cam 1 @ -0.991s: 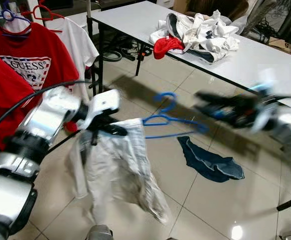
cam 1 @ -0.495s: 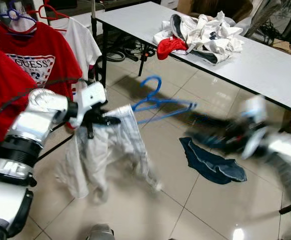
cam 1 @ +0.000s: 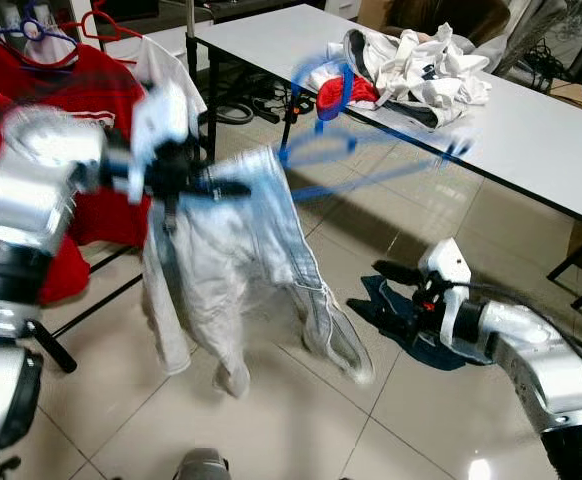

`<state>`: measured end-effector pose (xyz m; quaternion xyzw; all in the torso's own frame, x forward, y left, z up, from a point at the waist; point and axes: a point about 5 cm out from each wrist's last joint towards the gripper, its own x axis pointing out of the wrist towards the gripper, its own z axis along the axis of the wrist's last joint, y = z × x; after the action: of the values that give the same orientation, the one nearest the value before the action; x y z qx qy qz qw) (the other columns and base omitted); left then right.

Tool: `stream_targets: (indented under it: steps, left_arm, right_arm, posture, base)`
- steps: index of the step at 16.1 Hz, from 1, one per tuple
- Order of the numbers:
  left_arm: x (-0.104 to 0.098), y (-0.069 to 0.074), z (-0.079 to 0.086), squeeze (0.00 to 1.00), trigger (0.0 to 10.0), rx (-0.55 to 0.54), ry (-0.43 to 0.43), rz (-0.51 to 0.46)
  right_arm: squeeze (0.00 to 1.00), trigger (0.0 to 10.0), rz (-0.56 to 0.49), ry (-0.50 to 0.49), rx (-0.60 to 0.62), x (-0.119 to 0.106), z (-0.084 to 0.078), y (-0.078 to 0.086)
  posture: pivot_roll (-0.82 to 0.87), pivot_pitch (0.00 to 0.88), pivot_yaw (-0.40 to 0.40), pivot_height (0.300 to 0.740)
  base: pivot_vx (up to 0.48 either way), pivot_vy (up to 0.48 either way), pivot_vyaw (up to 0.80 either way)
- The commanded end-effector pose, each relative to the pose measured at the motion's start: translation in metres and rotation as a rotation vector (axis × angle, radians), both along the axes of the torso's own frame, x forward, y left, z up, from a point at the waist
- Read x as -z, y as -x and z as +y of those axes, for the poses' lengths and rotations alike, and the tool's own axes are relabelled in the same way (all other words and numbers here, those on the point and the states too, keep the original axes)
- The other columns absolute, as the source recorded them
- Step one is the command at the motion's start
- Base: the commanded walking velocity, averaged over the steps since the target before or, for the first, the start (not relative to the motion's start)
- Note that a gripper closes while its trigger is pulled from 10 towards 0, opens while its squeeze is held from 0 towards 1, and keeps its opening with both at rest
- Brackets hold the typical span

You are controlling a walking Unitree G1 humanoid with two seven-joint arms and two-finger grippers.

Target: Hang hanger

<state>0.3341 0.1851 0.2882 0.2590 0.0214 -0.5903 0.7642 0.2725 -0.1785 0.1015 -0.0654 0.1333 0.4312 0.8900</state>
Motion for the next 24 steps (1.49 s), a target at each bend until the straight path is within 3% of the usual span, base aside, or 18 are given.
stream_targets:
  steps: [1,4,5,7,12,17,18,20,24]
  left_arm:
    - [-0.028,0.003,-0.006,0.0,0.0,0.007,0.055,-0.1]
    - [-0.046,0.007,-0.01,0.0,0.0,0.042,0.077,-0.134]
    - [-0.051,0.009,-0.01,0.0,0.0,0.043,0.084,-0.14]
    - [-0.057,0.01,-0.008,0.0,0.0,0.036,0.084,-0.148]
    - [-0.053,0.007,-0.006,0.0,0.0,-0.034,0.025,-0.165]
    - [-0.048,-0.001,-0.01,0.0,0.0,-0.147,0.042,-0.193]
    - [-0.047,0.0,-0.013,0.0,0.0,-0.139,0.049,-0.192]
    - [-0.052,0.006,-0.021,0.0,0.0,-0.104,0.109,-0.188]
    - [-0.065,0.013,-0.026,0.0,0.0,-0.083,0.162,-0.2]
  right_arm:
    - [1.0,10.0,-0.008,0.033,0.008,0.005,0.0,-0.001]
    - [0.96,10.0,0.023,0.028,-0.014,0.019,0.008,-0.001]
    - [0.0,10.0,0.03,0.023,-0.025,0.023,0.013,0.001]
    - [0.0,10.0,0.042,-0.029,-0.033,0.024,0.018,0.003]
    - [0.0,10.0,0.023,-0.284,0.076,0.001,0.024,-0.006]
    - [0.0,10.0,-0.008,-0.439,0.115,-0.02,0.055,-0.013]
    - [0.0,10.0,-0.002,-0.439,0.129,-0.019,0.06,-0.015]
    - [0.0,10.0,0.012,-0.301,0.248,-0.005,0.066,-0.03]
    - [0.0,10.0,0.021,-0.213,0.317,0.002,0.075,-0.044]
  posture:
    - [0.13,0.028,-0.107,0.74]
    - [0.14,0.044,-0.106,0.74]
    - [0.15,0.053,-0.1,0.74]
    - [0.16,0.06,-0.098,0.74]
    - [0.18,0.07,-0.09,0.74]
    - [0.18,0.071,-0.093,0.74]
    - [0.18,0.07,-0.094,0.74]
    - [0.18,0.071,-0.098,0.74]
    - [0.18,0.07,-0.105,0.74]
  base:
    - [0.0,0.0,0.0]
    - [0.0,0.0,0.0]
    - [0.0,0.0,0.0]
    - [0.0,0.0,0.0]
    - [0.0,0.0,0.0]
    - [0.0,0.0,0.0]
    - [0.0,0.0,0.0]
    - [0.0,0.0,0.0]
    - [0.0,0.0,0.0]
